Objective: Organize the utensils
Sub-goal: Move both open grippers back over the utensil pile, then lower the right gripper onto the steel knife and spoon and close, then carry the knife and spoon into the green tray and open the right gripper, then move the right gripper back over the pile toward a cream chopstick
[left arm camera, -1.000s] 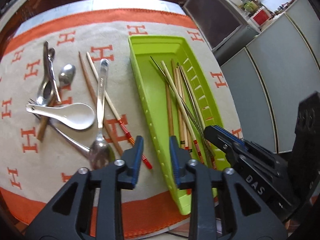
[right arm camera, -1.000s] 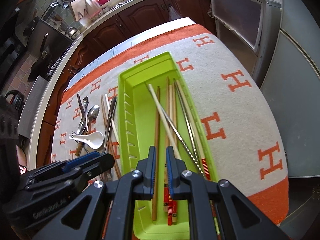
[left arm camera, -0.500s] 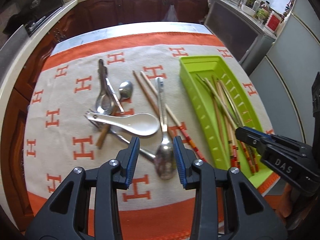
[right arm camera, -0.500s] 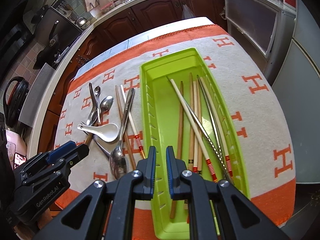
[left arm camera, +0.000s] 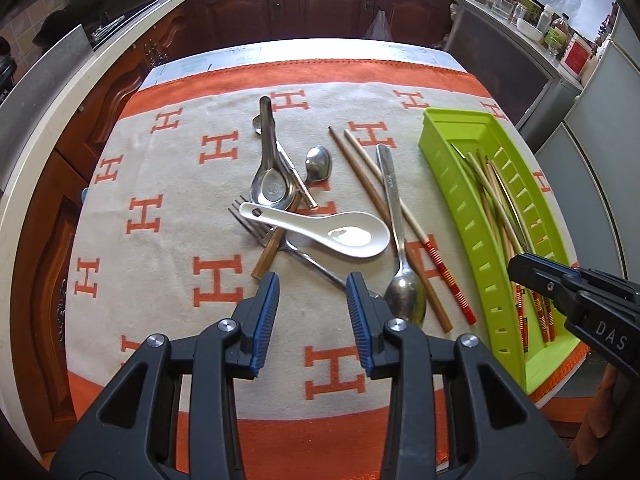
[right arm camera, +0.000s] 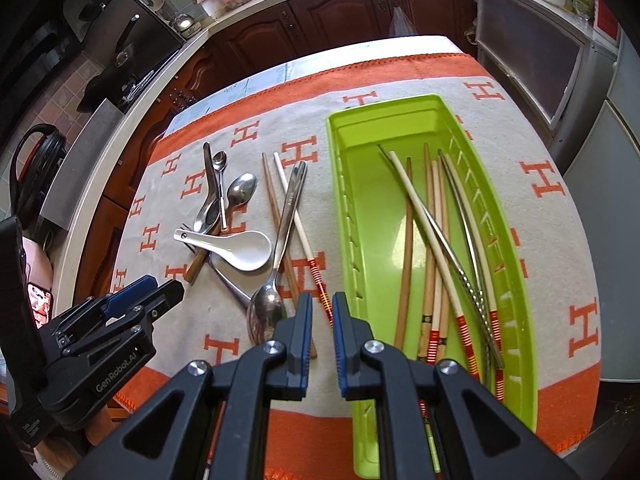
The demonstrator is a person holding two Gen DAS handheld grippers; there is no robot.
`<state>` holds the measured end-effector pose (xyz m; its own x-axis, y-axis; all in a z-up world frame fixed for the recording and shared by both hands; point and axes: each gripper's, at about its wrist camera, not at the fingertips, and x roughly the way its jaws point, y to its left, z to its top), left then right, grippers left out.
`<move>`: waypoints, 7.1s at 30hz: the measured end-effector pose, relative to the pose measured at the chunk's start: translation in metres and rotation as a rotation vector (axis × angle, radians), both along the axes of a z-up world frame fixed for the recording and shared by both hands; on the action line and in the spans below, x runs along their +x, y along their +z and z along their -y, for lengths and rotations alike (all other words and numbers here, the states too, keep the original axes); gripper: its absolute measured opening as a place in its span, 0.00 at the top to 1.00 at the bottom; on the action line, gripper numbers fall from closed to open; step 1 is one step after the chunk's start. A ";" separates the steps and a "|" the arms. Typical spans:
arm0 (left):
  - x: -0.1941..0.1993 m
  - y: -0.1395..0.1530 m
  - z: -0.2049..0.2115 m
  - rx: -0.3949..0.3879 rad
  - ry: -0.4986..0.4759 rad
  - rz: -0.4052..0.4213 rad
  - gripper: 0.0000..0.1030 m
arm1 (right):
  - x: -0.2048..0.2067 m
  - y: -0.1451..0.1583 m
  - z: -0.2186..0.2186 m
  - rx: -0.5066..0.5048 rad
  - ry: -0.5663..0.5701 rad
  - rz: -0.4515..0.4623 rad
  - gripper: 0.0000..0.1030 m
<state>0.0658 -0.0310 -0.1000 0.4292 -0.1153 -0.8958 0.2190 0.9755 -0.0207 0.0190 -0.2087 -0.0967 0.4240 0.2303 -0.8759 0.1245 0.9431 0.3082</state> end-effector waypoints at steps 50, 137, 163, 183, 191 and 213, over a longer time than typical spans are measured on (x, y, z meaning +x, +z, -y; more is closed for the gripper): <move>0.012 -0.041 -0.033 0.025 0.048 -0.080 0.69 | 0.019 -0.021 -0.037 0.005 0.051 -0.075 0.90; 0.016 -0.028 -0.048 0.004 0.079 -0.069 0.65 | 0.013 -0.006 0.055 0.267 -0.175 -0.017 0.98; 0.011 -0.027 -0.035 0.026 0.055 -0.066 0.65 | 0.006 -0.003 0.055 0.109 -0.158 0.001 0.94; 0.014 -0.028 -0.044 -0.010 0.072 -0.067 0.65 | 0.011 0.009 0.004 0.116 -0.009 0.044 0.94; 0.016 -0.029 -0.047 -0.029 0.078 -0.068 0.65 | 0.012 0.007 -0.008 0.115 0.021 0.045 0.94; 0.016 -0.029 -0.051 -0.081 0.084 -0.065 0.65 | 0.016 -0.002 -0.024 0.117 0.056 0.027 0.94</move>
<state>0.0822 0.0198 -0.1287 0.3813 -0.1548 -0.9114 0.1322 0.9849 -0.1120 0.0345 -0.1851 -0.0982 0.4309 0.3543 -0.8300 0.0626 0.9058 0.4191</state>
